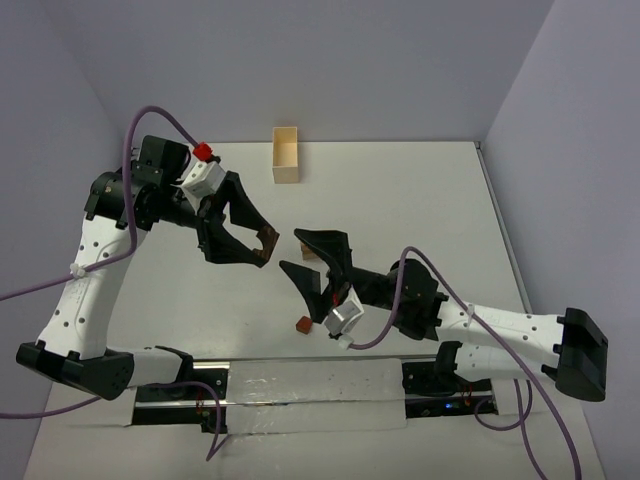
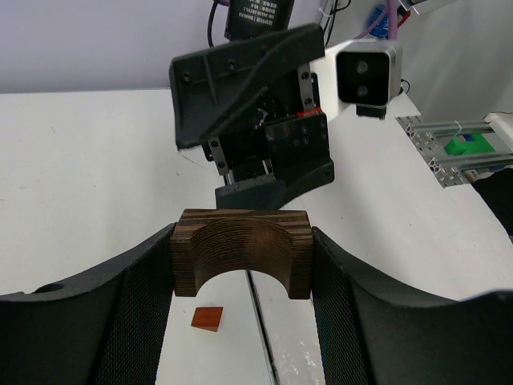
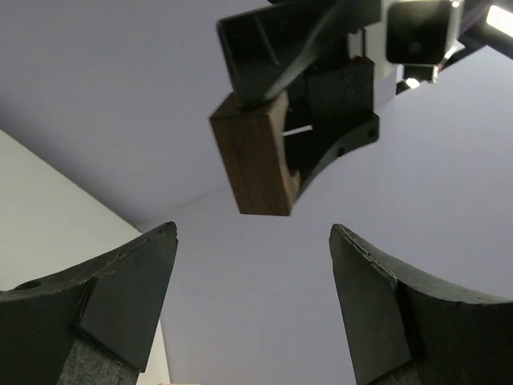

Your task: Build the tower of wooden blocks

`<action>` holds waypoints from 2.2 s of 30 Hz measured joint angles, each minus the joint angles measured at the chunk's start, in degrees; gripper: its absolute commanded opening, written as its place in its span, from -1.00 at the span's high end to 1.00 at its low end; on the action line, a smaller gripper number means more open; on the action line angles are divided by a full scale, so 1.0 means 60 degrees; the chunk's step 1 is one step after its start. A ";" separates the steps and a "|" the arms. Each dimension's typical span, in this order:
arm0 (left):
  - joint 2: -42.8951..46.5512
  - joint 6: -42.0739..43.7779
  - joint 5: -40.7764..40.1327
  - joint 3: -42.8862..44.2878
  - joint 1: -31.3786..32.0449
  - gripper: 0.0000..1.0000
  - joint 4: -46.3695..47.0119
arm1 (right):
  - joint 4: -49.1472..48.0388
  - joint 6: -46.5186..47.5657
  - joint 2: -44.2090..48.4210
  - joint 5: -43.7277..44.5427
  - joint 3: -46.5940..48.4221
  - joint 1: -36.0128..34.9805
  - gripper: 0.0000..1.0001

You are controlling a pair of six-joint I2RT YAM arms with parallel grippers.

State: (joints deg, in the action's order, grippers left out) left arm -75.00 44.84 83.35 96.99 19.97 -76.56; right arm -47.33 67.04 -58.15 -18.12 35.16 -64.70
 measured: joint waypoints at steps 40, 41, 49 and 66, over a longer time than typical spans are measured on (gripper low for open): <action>-0.0337 0.0052 0.0328 -0.0197 0.0290 0.92 -0.0001 | -0.1096 0.1552 -0.0882 0.1070 0.0415 -0.0525 -0.49; -0.0347 0.0051 0.0329 -0.0197 0.0291 0.92 -0.0004 | -0.1104 0.1580 -0.0882 0.1048 0.0397 -0.0530 -0.47; -0.0452 0.0022 0.0366 -0.0286 0.0291 0.90 -0.0023 | -0.1076 0.1838 -0.1062 0.0751 0.0364 -0.0553 -0.12; -0.0401 0.0212 0.0348 -0.0950 0.0314 -0.98 -0.0041 | -0.0471 0.2301 -0.1029 0.0629 0.0370 -0.0569 1.00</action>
State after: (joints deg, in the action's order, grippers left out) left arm -77.41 46.11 85.44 91.29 21.86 -76.81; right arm -50.15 80.85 -64.32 -14.35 37.38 -68.12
